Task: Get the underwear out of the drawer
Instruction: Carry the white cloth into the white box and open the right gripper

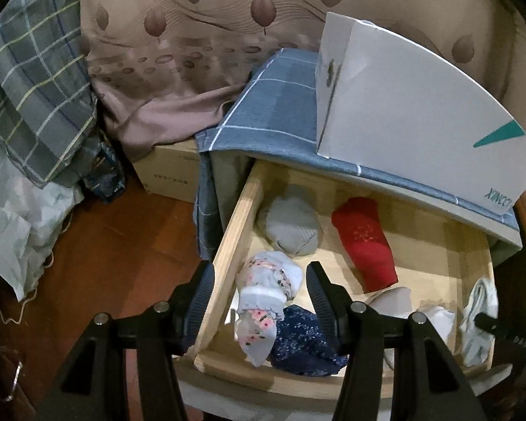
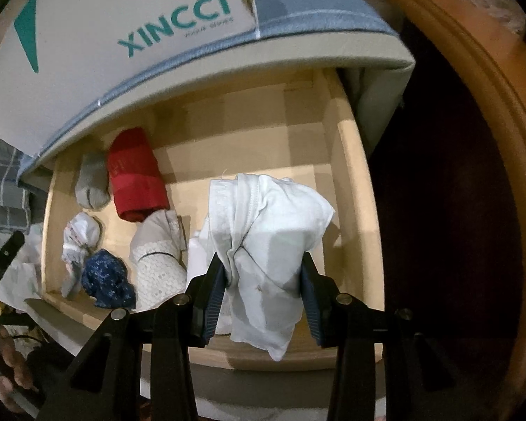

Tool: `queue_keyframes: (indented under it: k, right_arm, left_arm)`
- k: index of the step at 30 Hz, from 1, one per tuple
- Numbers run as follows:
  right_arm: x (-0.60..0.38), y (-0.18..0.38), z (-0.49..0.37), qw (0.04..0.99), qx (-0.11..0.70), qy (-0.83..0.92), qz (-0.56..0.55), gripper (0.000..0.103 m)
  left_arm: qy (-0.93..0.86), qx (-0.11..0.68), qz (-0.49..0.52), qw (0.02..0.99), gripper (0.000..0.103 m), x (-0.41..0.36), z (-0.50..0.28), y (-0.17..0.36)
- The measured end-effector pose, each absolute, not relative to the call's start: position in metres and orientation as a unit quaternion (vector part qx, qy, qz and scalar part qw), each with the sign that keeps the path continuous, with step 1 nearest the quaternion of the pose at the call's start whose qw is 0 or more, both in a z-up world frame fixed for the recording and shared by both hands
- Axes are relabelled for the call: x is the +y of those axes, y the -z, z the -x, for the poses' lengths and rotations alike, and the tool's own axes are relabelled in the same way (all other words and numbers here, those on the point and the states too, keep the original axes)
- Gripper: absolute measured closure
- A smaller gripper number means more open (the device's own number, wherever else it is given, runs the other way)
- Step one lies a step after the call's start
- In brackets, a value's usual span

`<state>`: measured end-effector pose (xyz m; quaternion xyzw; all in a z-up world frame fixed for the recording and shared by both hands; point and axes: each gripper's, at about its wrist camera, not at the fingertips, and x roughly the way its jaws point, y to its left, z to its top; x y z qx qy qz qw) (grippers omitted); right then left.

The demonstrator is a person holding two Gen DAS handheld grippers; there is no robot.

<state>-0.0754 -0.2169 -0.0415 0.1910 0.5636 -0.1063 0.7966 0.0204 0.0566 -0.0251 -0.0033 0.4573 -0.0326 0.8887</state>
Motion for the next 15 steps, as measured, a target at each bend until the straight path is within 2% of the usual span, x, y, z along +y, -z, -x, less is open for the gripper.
queue_keyframes:
  k: [8,15]
  right_arm:
    - [-0.213,0.017,0.081,0.831,0.516,0.104,-0.182,0.065]
    - [-0.208,-0.03,0.084,0.862,0.469,0.096,-0.167,0.065]
  left_arm:
    - [0.04,0.452,-0.034,0.89,0.047,0.042,-0.019,0.027]
    - [0.04,0.455,-0.027,0.889,0.047,0.045,-0.021,0.028]
